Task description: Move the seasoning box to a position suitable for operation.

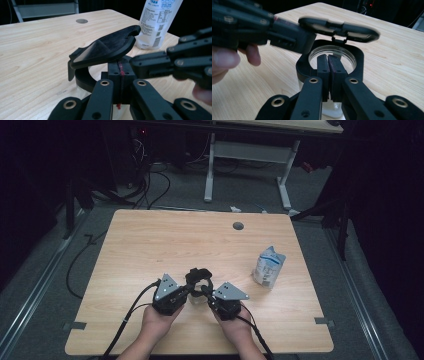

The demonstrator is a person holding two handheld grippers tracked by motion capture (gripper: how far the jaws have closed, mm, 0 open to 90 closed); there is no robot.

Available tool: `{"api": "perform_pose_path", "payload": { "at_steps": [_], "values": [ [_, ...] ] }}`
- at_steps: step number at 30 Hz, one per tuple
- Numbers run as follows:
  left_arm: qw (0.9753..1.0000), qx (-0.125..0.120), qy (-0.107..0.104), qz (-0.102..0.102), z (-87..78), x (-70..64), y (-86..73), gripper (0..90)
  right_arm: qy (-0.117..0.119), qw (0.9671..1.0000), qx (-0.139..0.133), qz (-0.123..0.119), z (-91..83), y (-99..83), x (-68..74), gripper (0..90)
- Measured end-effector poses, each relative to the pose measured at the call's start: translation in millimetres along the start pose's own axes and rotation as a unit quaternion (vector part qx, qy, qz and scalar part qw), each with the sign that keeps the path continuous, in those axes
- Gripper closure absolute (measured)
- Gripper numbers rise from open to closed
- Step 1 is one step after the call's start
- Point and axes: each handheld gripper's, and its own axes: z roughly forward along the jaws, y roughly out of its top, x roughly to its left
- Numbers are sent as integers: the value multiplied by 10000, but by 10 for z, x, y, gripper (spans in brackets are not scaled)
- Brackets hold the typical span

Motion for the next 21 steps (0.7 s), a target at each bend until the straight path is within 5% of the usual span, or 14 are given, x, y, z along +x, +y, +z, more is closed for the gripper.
{"api": "perform_pose_path", "payload": {
  "at_steps": [21],
  "values": [
    [9981,-206,547,-187,122,259,173,891,103,9999,-90,97,4,-29,-32,900]
  ]
}}
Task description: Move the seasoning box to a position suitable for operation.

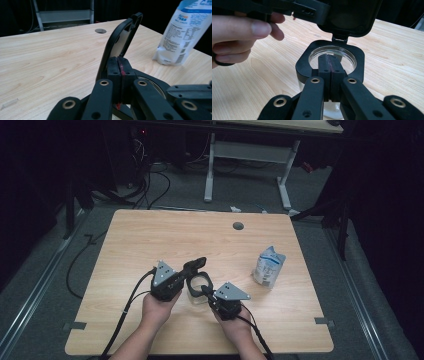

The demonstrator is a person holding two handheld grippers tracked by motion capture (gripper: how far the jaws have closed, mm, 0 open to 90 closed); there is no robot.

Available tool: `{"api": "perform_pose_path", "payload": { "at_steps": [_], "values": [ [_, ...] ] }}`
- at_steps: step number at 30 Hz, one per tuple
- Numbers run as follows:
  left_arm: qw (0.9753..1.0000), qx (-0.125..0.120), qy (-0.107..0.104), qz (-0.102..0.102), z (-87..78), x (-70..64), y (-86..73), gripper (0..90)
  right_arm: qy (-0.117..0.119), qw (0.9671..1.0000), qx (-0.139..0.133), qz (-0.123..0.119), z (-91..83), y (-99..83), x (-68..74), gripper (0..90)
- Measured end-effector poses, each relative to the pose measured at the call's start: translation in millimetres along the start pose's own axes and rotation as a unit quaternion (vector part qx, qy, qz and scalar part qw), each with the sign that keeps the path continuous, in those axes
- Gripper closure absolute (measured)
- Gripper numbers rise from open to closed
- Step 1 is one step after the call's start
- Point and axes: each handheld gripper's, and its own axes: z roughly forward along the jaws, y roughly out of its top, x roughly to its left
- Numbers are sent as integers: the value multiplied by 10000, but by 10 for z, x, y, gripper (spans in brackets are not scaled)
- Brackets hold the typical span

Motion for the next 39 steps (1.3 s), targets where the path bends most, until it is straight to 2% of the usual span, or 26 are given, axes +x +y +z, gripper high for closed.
{"api": "perform_pose_path", "payload": {
  "at_steps": [9,15,18,20,23,26,29,32,36,39],
  "values": [
    [9998,-13,168,-111,61,66,15,899,38,10000,-42,19,-1,-12,-12,900],
    [9996,25,191,-212,96,84,10,900,52,10000,-55,14,-1,-15,-17,900],
    [9996,77,192,-195,95,70,2,900,57,10000,-57,14,-3,-16,-18,900],
    [9998,0,128,-127,47,58,-7,878,64,10000,-49,11,-5,-16,-21,900],
    [9998,-112,169,-5,-67,79,-77,838,44,10000,-63,0,-22,-12,-19,899],
    [9996,78,277,-47,-92,195,-217,828,-47,9998,-197,52,-105,9,-73,899],
    [9984,373,340,-235,-2,318,-332,893,-179,9994,-228,167,-173,-6,-153,899],
    [9980,522,238,-269,122,361,-379,900,-303,9991,-173,223,-219,-61,-206,899],
    [9979,617,16,-206,252,339,-398,900,-419,9989,-67,222,-254,-134,-240,897],
    [9978,618,-105,-196,291,313,-416,900,-481,9985,-1,255,-272,-173,-249,895]
  ]
}}
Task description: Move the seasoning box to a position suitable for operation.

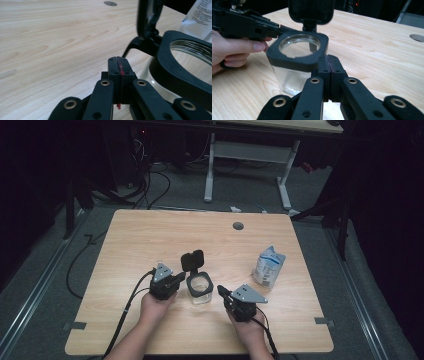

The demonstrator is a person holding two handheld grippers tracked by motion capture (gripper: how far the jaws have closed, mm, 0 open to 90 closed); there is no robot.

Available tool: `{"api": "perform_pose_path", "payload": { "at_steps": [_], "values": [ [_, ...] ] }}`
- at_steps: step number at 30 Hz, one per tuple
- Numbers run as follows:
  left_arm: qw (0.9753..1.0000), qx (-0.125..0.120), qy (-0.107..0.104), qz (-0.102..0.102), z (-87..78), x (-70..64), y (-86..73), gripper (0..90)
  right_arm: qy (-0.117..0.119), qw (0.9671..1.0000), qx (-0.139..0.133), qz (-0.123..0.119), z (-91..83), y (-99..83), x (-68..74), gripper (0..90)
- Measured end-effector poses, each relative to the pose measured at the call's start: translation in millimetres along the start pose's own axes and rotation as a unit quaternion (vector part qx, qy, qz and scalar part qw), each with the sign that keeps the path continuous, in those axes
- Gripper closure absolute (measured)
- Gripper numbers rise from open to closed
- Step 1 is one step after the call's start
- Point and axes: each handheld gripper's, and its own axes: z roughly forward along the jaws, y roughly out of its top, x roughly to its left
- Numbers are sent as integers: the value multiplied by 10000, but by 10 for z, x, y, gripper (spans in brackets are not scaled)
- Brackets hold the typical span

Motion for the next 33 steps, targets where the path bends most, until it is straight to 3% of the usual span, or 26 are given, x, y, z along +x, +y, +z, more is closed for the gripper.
{"api": "perform_pose_path", "payload": {
  "at_steps": [14,24,28,33],
  "values": [
    [9994,-95,-298,132,-129,-134,-80,900,-142,9996,232,43,-4,-121,-50,889],
    [9978,-167,-559,302,-232,-369,-120,900,-302,9986,408,111,27,-183,-125,882],
    [9985,-166,-464,253,-277,-384,-150,900,-399,9981,447,170,-6,-213,-182,882],
    [9993,-11,-115,368,-427,-238,-199,809,-340,9978,548,132,-18,-261,-161,884]
  ]
}}
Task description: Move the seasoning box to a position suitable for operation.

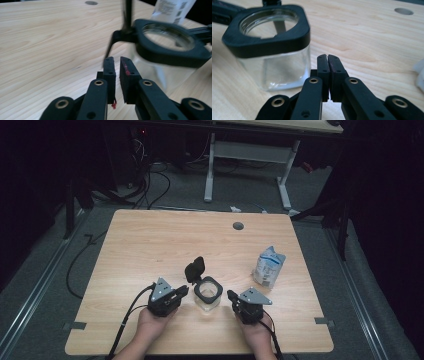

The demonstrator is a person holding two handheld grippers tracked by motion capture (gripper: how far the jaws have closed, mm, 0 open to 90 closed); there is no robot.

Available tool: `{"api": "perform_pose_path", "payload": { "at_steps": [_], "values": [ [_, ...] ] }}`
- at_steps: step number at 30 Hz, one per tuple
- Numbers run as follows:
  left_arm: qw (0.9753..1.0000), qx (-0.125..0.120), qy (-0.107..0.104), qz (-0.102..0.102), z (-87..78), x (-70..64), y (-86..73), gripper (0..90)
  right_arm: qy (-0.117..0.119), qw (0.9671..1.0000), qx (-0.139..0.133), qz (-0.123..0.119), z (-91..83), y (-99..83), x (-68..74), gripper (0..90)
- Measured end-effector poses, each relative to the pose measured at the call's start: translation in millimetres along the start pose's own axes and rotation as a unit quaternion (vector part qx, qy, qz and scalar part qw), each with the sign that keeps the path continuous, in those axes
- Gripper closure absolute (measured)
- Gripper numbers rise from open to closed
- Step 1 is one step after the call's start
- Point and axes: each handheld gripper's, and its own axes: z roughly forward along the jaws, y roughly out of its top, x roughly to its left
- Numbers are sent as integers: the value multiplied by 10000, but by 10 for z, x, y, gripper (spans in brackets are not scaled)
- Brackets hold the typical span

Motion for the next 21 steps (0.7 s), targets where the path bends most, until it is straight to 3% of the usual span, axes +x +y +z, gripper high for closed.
{"api": "perform_pose_path", "payload": {
  "at_steps": [5,11,13,16,18,21],
  "values": [
    [9993,270,231,122,-222,161,-96,741,79,9998,104,-126,46,-9,94,884],
    [9989,414,228,61,-403,257,-222,655,34,9995,201,-225,158,11,140,879],
    [9987,433,236,93,-426,272,-258,635,-8,9996,193,-208,159,20,118,861],
    [9990,425,105,-109,-450,324,-282,584,-103,9997,166,-149,65,12,36,804],
    [9987,459,170,-170,-455,340,-288,541,-163,9997,166,71,-7,-21,-64,744],
    [9981,558,219,-167,-456,350,-302,462,-466,9983,152,303,-143,-125,-229,688]
  ]
}}
